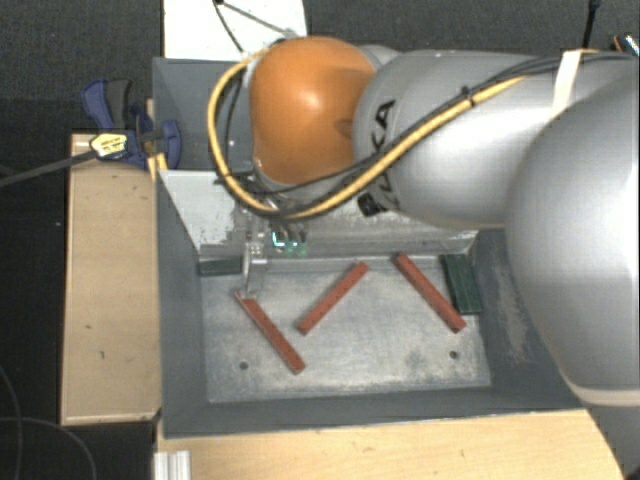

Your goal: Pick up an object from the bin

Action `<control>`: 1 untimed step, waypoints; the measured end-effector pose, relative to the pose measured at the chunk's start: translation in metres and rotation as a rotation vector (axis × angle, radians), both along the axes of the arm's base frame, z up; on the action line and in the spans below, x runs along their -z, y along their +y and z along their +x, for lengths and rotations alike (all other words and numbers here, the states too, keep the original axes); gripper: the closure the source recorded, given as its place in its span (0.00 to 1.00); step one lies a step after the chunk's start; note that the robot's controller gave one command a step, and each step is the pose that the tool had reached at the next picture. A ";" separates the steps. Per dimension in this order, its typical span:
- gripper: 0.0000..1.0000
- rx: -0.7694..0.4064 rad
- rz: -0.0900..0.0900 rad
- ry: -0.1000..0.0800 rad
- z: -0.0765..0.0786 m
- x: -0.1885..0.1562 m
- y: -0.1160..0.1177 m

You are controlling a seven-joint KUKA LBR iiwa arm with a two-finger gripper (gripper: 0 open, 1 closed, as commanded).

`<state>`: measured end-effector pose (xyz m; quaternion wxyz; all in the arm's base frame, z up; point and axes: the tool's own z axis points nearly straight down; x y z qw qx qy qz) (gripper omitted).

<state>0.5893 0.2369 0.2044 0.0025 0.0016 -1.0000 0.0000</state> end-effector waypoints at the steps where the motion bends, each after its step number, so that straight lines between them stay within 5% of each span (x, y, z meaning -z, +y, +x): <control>1: 0.00 0.168 -0.002 0.000 -0.003 0.132 -0.052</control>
Offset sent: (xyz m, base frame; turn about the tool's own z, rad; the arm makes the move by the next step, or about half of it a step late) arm -0.0025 -0.0506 -0.1283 0.1679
